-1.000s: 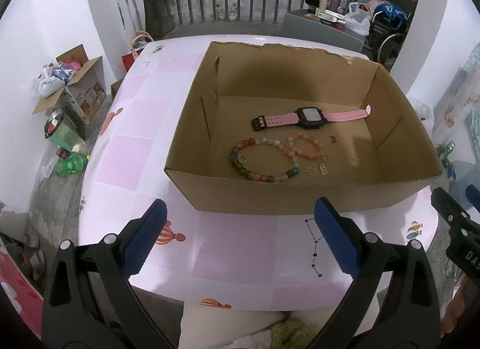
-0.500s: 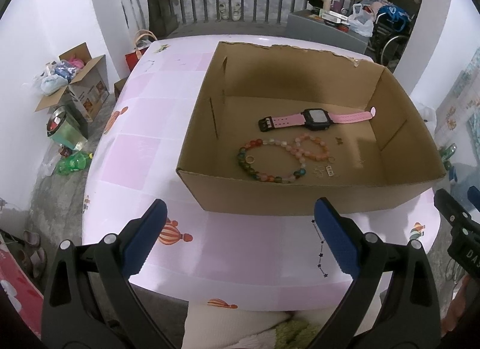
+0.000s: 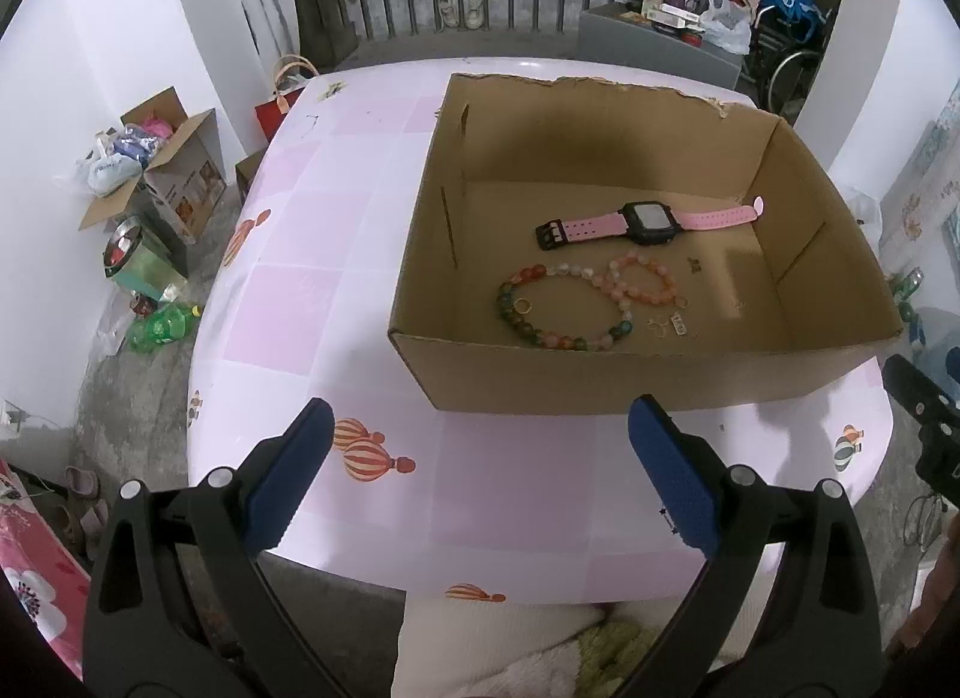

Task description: Organize jewelry

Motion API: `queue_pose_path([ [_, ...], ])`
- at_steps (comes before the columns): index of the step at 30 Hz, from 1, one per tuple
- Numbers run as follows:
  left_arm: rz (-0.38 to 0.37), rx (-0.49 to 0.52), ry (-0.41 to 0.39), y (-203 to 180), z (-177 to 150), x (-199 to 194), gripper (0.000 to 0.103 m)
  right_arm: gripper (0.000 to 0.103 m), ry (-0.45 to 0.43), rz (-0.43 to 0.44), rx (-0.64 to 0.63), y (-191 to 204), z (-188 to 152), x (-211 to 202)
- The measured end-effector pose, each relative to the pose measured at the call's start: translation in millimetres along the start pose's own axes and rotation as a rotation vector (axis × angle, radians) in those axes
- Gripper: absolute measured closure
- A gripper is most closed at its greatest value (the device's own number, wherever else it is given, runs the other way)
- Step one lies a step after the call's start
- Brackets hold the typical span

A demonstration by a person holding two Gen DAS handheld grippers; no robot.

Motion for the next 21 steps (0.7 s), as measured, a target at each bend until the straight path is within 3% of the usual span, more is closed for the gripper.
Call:
queue_pose_path([
  [4, 0.001, -0.001, -0.009, 0.9, 0.2, 0.0, 0.008, 0.006, -0.011, -0.009, -0.001, -0.3, 0.9, -2.3],
  [7, -0.006, 0.008, -0.058, -1.4, 1.4, -3.9, 0.008, 0.006, -0.045, -0.013, 0.000, 0.6, 1.6, -5.1],
  [17, 0.033, 0.038, -0.257, -6.2, 8.2, -13.0, 0.008, 0.006, -0.323, -0.063, -0.049, 3.1, 5.2, -27.6],
  [21, 0.031, 0.037, -0.292, -4.7, 8.7, -13.0, 0.008, 0.006, -0.341, -0.067, -0.057, 3.9, 5.1, -25.9],
])
Point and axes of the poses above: each gripper's, at about its wrist camera, not at the fingertips, and x roughly the way its jaws point, y to its left, z to its top, the point moved 6 cm from there along x, roughly the way its jaws point, and after that the axes turned 3 degrees about x, right-handed, at the moved point
